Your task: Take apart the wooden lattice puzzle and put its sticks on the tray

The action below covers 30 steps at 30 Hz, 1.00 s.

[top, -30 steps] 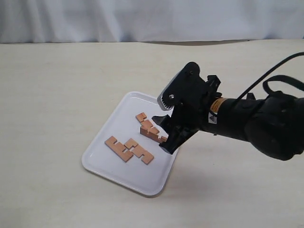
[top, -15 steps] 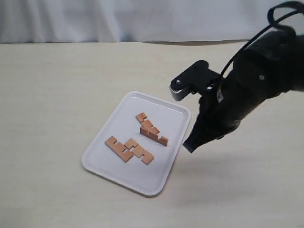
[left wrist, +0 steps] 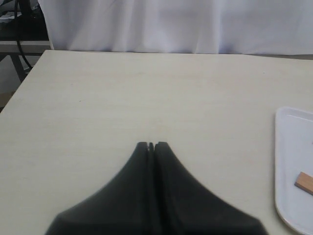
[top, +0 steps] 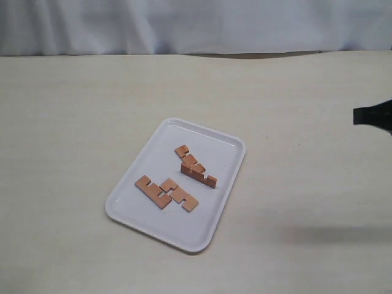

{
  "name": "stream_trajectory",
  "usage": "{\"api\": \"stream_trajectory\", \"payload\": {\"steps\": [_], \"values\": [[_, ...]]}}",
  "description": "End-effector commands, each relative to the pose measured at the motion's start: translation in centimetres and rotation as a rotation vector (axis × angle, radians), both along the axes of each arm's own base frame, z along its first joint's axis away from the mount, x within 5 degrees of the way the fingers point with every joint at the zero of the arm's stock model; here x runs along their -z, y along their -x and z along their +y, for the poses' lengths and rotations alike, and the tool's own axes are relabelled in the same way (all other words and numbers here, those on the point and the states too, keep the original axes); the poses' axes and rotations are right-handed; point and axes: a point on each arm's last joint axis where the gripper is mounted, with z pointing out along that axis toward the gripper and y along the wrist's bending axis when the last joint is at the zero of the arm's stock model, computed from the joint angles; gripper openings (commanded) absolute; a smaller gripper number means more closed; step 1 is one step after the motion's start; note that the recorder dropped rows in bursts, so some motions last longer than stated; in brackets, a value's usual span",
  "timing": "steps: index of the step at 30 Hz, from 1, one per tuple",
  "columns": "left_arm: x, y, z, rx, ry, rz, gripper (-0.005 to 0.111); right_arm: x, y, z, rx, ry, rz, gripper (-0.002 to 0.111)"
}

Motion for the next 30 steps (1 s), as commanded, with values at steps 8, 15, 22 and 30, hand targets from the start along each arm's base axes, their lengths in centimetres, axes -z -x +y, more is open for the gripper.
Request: {"api": "stream_trajectory", "payload": {"steps": [8,15,22,30], "values": [[0.0,0.0,0.0,0.000,-0.001,-0.005,0.000,-4.2,8.3,3.3,-0.080,0.119,-0.573,0.005],[0.0,0.0,0.0,0.000,-0.001,-0.008,0.000,-4.0,14.2,4.6,-0.120,0.228,-0.909,0.005],[0.0,0.0,0.0,0.000,-0.001,-0.006,0.000,-4.4,17.9,5.2,-0.113,0.270,-1.090,0.005],[0.0,0.0,0.0,0.000,-0.001,-0.006,0.000,-4.5,18.6,5.3,-0.103,0.234,-1.139,0.005]]}}
